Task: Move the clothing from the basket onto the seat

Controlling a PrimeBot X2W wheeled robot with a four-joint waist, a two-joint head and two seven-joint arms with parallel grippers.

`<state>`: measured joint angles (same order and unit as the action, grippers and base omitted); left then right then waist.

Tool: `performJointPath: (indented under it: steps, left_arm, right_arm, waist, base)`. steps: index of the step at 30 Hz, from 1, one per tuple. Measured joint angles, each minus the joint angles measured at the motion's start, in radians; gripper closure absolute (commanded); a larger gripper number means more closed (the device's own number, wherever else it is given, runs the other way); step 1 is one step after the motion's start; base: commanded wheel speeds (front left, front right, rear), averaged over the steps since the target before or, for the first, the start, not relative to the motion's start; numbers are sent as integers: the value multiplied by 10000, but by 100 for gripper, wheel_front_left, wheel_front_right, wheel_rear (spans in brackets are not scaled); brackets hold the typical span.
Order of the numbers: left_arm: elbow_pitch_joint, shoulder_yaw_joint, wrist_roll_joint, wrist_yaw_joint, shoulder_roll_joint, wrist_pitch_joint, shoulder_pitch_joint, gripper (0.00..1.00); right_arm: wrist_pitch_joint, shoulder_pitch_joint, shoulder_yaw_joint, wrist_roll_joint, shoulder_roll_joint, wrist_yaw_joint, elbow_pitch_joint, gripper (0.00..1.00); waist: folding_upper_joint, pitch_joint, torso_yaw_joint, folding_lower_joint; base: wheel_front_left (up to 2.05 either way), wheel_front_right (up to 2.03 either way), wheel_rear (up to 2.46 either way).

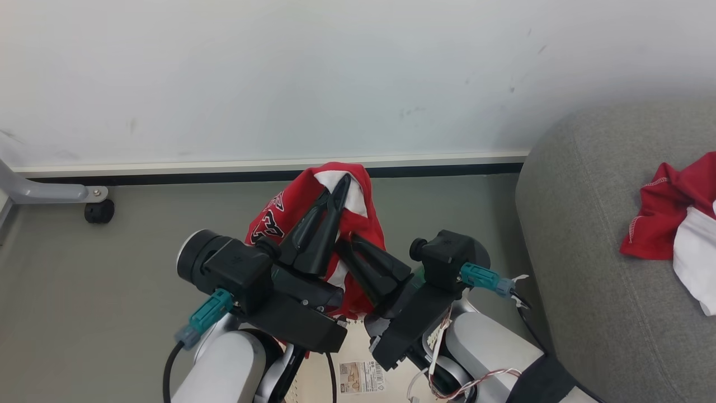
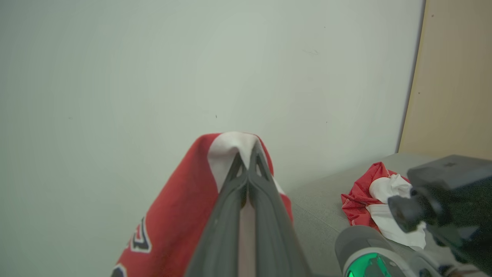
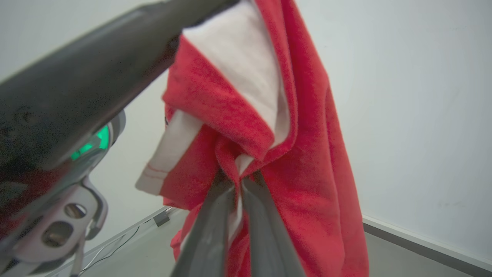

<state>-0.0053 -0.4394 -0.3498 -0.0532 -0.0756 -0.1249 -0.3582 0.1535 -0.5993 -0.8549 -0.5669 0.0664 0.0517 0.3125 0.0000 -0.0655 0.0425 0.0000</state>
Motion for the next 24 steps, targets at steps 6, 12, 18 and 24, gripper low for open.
performJointPath:
  steps: [6, 12, 18, 24]
  left_arm:
    - [-10, 13, -10, -2, -13, 90, 0, 93]
    - [-84, 36, -71, 0, -73, 104, 5, 0]
    - [-132, -27, -15, -10, -349, 228, 237, 0]
    - [-178, -347, 54, -98, -631, 378, 891, 0]
  right_arm:
    - [380, -340, -201, -389, 2, -90, 330, 100]
    - [608, -536, -151, -596, -4, -174, 744, 100]
    - [769, -832, 151, -652, -4, -75, 1471, 100]
    - [859, -878, 543, -654, 65, -73, 1981, 100]
  waist:
    - [0, 6, -9, 0]
    - [0, -1, -79, 0]
    - [0, 49, -203, 0]
    - [0, 121, -414, 0]
  base:
    - [0, 0, 0]
    - [0, 0, 0]
    - [0, 0, 0]
    - [0, 0, 0]
